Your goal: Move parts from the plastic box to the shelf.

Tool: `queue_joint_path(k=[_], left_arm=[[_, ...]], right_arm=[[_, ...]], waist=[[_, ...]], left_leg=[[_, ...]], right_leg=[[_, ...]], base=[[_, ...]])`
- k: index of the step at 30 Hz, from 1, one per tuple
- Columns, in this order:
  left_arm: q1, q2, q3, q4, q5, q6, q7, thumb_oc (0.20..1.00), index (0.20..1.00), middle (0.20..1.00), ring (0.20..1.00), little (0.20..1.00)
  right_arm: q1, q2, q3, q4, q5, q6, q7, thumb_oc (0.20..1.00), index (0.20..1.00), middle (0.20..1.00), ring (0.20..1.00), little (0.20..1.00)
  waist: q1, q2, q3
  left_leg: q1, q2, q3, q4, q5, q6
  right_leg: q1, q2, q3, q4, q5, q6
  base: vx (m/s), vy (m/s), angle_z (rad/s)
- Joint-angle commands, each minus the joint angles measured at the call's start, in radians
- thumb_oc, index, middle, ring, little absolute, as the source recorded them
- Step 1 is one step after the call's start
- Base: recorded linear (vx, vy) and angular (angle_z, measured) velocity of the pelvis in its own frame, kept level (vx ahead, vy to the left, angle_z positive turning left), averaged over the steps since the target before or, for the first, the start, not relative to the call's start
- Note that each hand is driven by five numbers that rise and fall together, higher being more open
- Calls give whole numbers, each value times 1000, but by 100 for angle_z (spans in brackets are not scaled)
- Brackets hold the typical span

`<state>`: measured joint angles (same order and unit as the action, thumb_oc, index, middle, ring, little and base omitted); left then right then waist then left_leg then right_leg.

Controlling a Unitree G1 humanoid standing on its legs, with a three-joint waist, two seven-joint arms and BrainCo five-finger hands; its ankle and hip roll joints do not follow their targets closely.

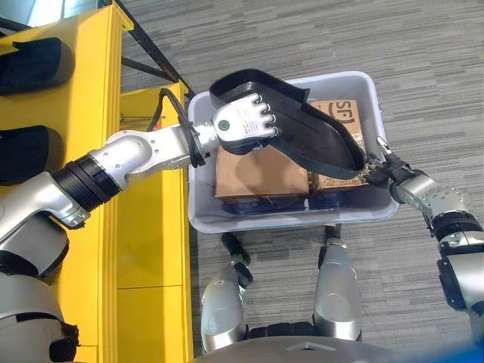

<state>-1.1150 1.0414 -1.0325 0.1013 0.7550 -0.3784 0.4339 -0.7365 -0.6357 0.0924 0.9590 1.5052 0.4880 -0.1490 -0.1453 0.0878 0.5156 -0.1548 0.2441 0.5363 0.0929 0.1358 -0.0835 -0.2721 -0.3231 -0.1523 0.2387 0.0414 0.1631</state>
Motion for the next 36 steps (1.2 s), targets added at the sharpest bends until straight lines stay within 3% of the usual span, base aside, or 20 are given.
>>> queue_joint_path(k=[1, 10, 16, 22, 25, 28, 33, 35, 36], left_arm=[[-3, 55, 51, -88, -74, -4, 37, 200, 200, 200, 200, 200], [-10, 70, 48, -129, -120, 38, -10, 200, 200, 200, 200, 200], [75, 68, 95, -103, -156, 174, -53, 200, 200, 200, 200, 200], [196, 8, 175, -38, -155, 206, 25, 200, 200, 200, 200, 200], [272, -50, 220, 41, -184, 257, 69, 200, 200, 200, 200, 200], [336, -136, 273, 136, -164, 234, 149, 200, 200, 200, 200, 200], [389, -221, 329, 201, -162, 234, 188, 200, 200, 200, 200, 200], [388, -234, 340, 207, -196, 216, 207, 200, 200, 200, 200, 200], [382, -254, 355, 219, -174, 175, 239, 200, 200, 200, 200, 200]], right_arm=[[-64, -16, -14, 20, -26, 26, 19, 1000, 1000, 1000, 1000, 1000], [-98, -49, -14, 112, -74, 59, 104, 1000, 1000, 1000, 1000, 1000], [-35, -14, 18, 4, -80, 41, 175, 1000, 1000, 1000, 1000, 1000], [58, 69, 44, -160, -42, 19, 182, 1000, 1000, 1000, 1000, 1000], [93, 117, 64, -243, -25, -31, 162, 1000, 1000, 1000, 1000, 1000], [115, 159, 91, -315, -40, -54, 153, 1000, 1000, 1000, 1000, 1000], [126, 181, 98, -353, -18, -81, 130, 1000, 1000, 1000, 1000, 1000], [126, 187, 103, -365, -25, -69, 134, 1000, 1000, 1000, 1000, 1000], [132, 200, 109, -383, -11, -55, 125, 1000, 1000, 1000, 1000, 1000]], waist=[[28, -16, -23], [39, -8, -31], [30, -12, -32], [20, -30, -33], [14, -41, -34], [13, -56, -38], [20, -72, -45], [21, -75, -46], [21, -78, -47]], left_leg=[[29, 37, -25, 109, -168, -51], [39, 31, -28, 94, -161, -52], [47, 35, -19, 87, -157, -52], [50, 43, -15, 78, -151, -54], [52, 48, -17, 72, -147, -56], [47, 54, -22, 70, -142, -57], [41, 61, -41, 74, -138, -59], [39, 61, -44, 74, -138, -59], [39, 62, -47, 75, -138, -58]], right_leg=[[-16, 18, -47, 81, -103, -17], [-8, 16, -49, 66, -94, -11], [-7, 18, -45, 70, -98, -12], [-7, 26, -40, 58, -91, -13], [-6, 36, -37, 48, -86, -15], [-11, 47, -33, 47, -86, -18], [-5, 60, -36, 42, -84, -21], [-6, 63, -36, 43, -85, -22], [-5, 66, -36, 46, -88, -23]], base=[[0, 0, 0], [0, 0, 0], [0, 0, 0], [-21, -40, -1], [-32, -53, -2], [-30, -63, -3], [-22, -80, -6], [-17, -55, -1], [-13, -48, 0]])
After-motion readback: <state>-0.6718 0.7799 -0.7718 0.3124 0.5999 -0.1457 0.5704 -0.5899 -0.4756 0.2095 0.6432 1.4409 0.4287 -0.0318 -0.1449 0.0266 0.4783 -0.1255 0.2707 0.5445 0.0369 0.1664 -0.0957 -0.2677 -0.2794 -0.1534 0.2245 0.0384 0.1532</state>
